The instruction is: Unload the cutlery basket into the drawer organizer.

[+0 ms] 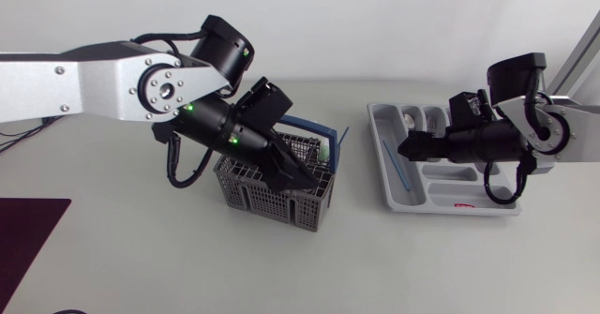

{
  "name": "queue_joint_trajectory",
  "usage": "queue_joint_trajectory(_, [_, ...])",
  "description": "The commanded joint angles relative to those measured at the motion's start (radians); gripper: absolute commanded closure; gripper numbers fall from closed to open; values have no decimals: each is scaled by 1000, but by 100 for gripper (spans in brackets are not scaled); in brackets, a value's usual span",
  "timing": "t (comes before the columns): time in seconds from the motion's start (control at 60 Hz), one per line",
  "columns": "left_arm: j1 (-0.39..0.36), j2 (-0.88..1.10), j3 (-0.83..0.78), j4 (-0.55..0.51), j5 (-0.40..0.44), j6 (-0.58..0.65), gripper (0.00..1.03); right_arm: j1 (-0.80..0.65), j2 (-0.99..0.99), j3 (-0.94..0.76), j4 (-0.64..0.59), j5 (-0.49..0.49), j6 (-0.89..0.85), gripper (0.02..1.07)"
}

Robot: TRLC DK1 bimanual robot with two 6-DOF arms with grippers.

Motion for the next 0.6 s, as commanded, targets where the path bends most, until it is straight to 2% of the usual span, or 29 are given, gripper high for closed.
queue_joint_trajectory(0.0, [-5, 35, 2, 20, -14, -34, 19, -8, -50, -48, -17, -13, 4, 8])
queue_joint_trajectory(0.333, [-22, 76, -21, 101, -104, -35, 20, -4, -154, -134, -20, -36, -15, 8])
queue_joint_trajectory(0.383, [-24, 83, -24, 113, -114, -34, 26, -1, -165, -142, -20, -38, -15, 8])
queue_joint_trajectory(0.583, [-24, 107, -33, 127, -121, -32, 40, 3, -183, -159, -20, -42, -29, 8])
